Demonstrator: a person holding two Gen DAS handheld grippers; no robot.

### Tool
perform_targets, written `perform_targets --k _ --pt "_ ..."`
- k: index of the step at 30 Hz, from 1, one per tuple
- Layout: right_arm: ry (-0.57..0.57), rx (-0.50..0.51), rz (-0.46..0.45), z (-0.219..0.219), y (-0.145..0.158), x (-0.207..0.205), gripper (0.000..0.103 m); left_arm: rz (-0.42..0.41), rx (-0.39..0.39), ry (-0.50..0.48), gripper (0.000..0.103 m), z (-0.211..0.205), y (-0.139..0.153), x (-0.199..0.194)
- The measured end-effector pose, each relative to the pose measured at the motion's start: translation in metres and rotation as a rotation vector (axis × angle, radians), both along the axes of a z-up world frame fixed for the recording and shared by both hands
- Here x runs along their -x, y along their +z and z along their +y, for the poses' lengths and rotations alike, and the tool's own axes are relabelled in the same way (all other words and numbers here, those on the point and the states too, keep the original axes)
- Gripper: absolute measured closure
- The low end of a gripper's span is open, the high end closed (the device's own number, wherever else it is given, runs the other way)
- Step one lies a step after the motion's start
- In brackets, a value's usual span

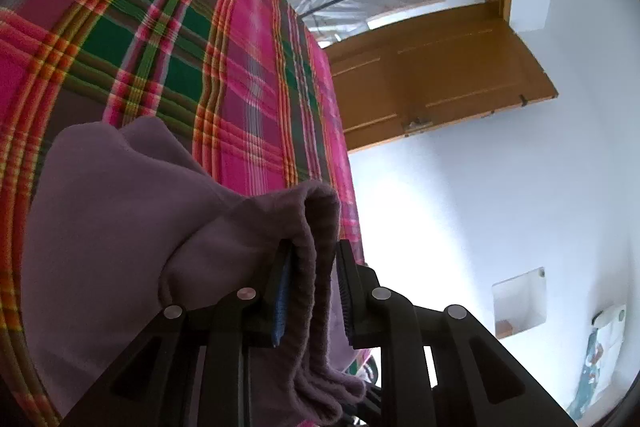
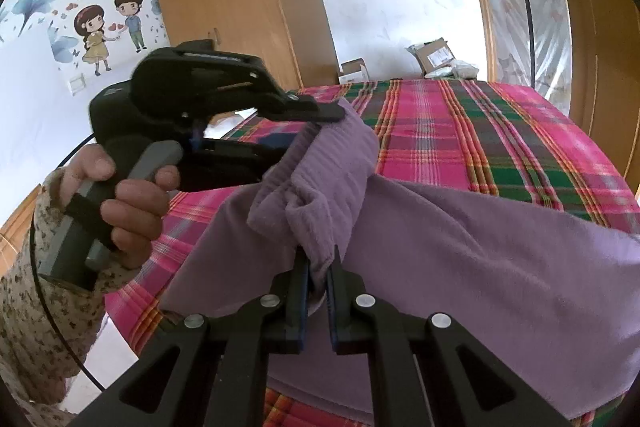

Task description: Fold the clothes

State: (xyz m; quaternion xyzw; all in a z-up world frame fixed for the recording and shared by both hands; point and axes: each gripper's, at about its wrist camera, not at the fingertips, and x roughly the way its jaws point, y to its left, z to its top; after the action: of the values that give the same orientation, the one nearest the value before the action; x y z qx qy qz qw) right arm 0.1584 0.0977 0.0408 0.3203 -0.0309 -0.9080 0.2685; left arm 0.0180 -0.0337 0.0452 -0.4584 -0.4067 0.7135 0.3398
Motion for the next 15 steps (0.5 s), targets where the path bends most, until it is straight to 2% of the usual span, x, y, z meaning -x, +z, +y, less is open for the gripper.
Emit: perform_targets --k 3,7,12,15 --pt "-0.01 0.021 -0.028 0.005 -0.005 0.002 0.095 0.034 -0.016 0.045 0.082 -0.011 0.005 -0.01" --pt "-0.018 0.048 -0.063 0.011 -0.012 0.004 0.095 0.074 0.015 0.084 0.082 -0.024 0.011 -0.021" --pt "-0.017 0.09 -0.098 0.019 -0.017 0.007 0.094 0.039 0.041 0.138 0.082 -0.042 -0.003 -0.031" --pt "-0.021 0.103 -0.113 0.025 -0.019 0.008 0.085 0.013 0.053 0.164 0.082 -0.05 -0.014 -0.036"
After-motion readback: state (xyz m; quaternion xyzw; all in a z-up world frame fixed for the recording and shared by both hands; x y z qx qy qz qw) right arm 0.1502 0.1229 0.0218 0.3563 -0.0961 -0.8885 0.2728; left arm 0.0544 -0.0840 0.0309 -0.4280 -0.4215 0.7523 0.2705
